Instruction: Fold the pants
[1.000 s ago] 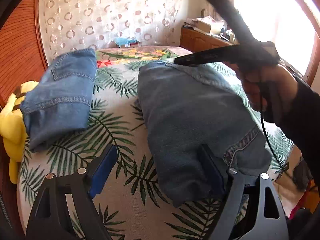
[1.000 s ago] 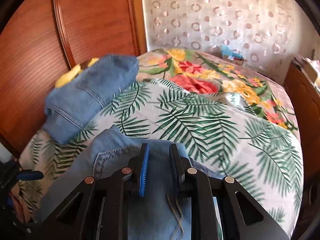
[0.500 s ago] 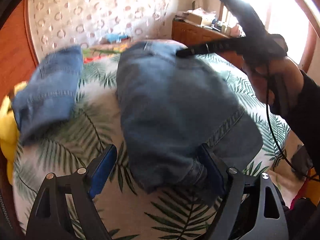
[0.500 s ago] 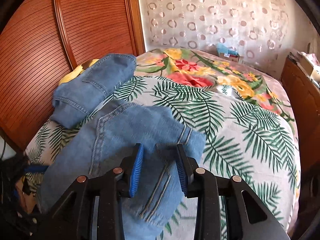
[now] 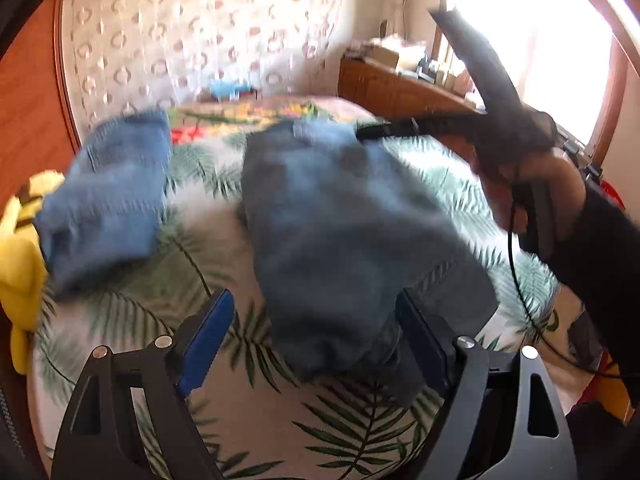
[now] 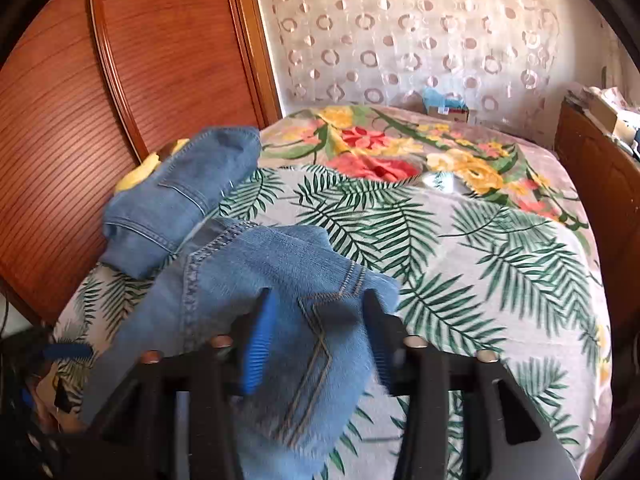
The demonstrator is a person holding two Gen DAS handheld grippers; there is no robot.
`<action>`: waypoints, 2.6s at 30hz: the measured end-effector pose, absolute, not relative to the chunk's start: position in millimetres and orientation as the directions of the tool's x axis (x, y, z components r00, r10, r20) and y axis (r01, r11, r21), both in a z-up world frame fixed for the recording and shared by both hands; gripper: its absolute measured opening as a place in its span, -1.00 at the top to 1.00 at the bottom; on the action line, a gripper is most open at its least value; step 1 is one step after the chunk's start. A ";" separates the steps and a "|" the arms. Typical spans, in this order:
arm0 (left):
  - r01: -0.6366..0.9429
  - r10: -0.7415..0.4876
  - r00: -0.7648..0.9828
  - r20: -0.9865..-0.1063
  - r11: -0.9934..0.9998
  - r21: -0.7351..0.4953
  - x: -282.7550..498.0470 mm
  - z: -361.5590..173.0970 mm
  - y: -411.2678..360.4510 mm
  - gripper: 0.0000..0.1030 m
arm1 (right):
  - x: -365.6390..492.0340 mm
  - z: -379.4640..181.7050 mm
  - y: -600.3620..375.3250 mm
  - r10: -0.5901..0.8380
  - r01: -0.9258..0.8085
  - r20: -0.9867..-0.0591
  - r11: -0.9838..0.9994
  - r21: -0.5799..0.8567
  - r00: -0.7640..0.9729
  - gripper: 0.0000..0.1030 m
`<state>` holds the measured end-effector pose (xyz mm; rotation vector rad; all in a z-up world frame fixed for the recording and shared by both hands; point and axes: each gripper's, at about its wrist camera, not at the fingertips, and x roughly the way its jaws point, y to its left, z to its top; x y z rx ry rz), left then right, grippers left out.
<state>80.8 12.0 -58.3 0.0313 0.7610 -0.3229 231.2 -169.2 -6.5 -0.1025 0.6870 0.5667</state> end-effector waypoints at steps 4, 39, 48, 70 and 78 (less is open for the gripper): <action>0.294 -0.267 0.713 -0.648 0.953 -0.069 100.0 -32.1 15.1 -0.63 | 223.3 -5.8 -183.5 0.493 -0.546 -0.636 0.827 0.131 0.593 -0.43; 0.320 -0.431 0.649 -0.627 0.902 -0.289 191.1 -17.7 48.9 0.37 | 251.9 43.3 -136.9 0.684 -0.743 -0.628 0.624 0.241 0.370 0.31; 0.192 -0.258 0.839 -0.478 0.964 -0.185 165.0 78.5 142.7 0.37 | 255.8 137.4 -46.7 0.771 -0.862 -0.525 0.490 0.129 0.360 0.32; -0.042 -0.025 0.708 -0.706 0.996 -0.078 284.9 -22.2 234.1 0.34 | 475.1 0.4 59.1 0.714 -0.708 -0.635 0.610 0.357 0.295 -0.36; -0.010 -0.040 0.746 -0.665 0.997 -0.072 258.1 -8.0 219.5 0.32 | 441.1 70.8 32.8 0.641 -0.675 -0.602 0.705 0.217 0.476 -0.36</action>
